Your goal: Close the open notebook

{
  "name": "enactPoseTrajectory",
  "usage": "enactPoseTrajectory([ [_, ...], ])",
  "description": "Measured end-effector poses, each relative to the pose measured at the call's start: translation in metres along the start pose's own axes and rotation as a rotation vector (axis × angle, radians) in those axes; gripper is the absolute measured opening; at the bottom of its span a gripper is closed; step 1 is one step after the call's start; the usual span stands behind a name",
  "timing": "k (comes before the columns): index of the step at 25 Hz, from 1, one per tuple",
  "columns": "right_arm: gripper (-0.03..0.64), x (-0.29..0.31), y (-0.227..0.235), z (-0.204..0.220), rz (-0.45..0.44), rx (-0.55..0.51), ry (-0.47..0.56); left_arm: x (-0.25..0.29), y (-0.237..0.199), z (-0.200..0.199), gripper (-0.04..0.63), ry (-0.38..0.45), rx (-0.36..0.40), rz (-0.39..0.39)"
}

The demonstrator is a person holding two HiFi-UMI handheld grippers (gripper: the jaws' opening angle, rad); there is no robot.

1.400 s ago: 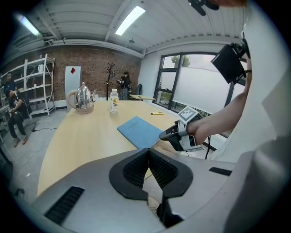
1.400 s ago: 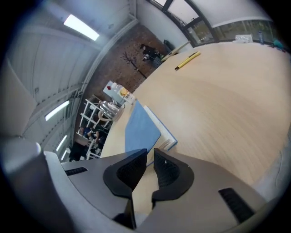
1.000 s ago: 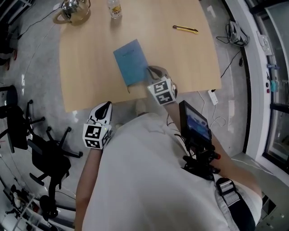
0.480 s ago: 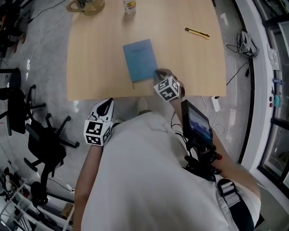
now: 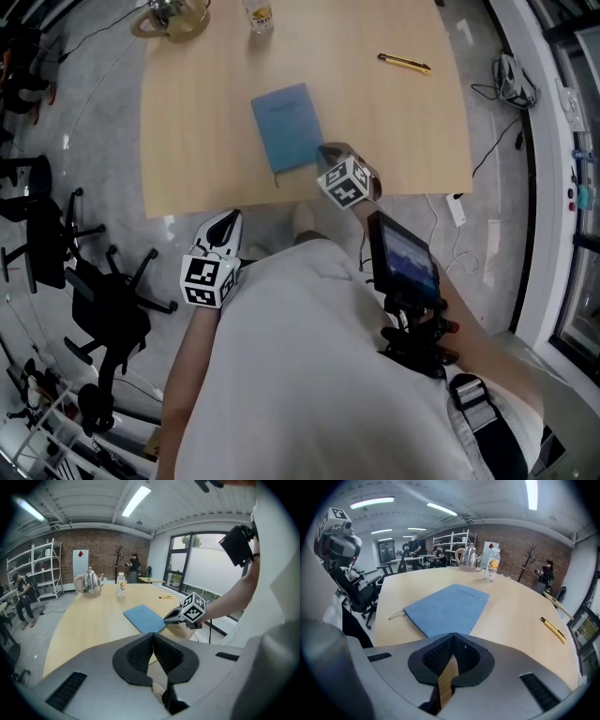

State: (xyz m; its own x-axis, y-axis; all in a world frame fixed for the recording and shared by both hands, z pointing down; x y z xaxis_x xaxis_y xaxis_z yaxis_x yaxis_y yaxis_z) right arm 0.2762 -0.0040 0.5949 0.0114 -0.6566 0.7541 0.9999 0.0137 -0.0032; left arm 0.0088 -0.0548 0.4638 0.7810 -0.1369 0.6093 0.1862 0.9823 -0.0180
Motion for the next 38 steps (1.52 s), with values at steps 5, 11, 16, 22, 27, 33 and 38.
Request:
enactPoseTrajectory([
  [5,0.015,0.0,-0.004,-0.001,0.017,0.075,0.021,-0.007,-0.006,0.007,0.008,0.016,0.028,0.035],
  [11,0.015,-0.026,-0.019,-0.02,0.043,0.055,0.141,-0.01,-0.027,0.013,0.009,0.064,0.03,0.061],
  [16,0.015,-0.048,-0.051,-0.046,-0.012,0.19,0.256,-0.017,-0.059,0.024,0.008,0.109,0.028,0.09],
  [22,0.015,-0.111,-0.079,-0.048,-0.074,0.316,0.385,-0.013,-0.043,0.025,0.008,0.133,0.059,0.171],
  [27,0.015,-0.14,-0.108,-0.034,-0.105,0.416,0.461,-0.011,-0.031,0.021,0.008,0.153,0.105,0.244],
  [33,0.015,-0.157,-0.13,-0.029,-0.123,0.46,0.499,-0.007,-0.026,0.011,0.008,0.159,0.15,0.307],
  [38,0.015,-0.166,-0.13,-0.025,-0.126,0.502,0.527,-0.004,-0.015,0.008,0.008,0.155,0.166,0.335],
])
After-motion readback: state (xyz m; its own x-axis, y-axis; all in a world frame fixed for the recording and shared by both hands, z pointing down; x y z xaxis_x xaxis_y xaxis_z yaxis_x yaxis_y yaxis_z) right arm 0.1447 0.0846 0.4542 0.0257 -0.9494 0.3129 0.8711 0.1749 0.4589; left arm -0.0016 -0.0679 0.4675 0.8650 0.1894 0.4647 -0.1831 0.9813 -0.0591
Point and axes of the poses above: the fingertips, and each gripper's own axes: x forward along the fingers, y to its right, z out of its underside, the point moved 6 cm from there along -x, backward along the fingers, and after that the axes turned 10 degrees about x, right-handed, at the moved point
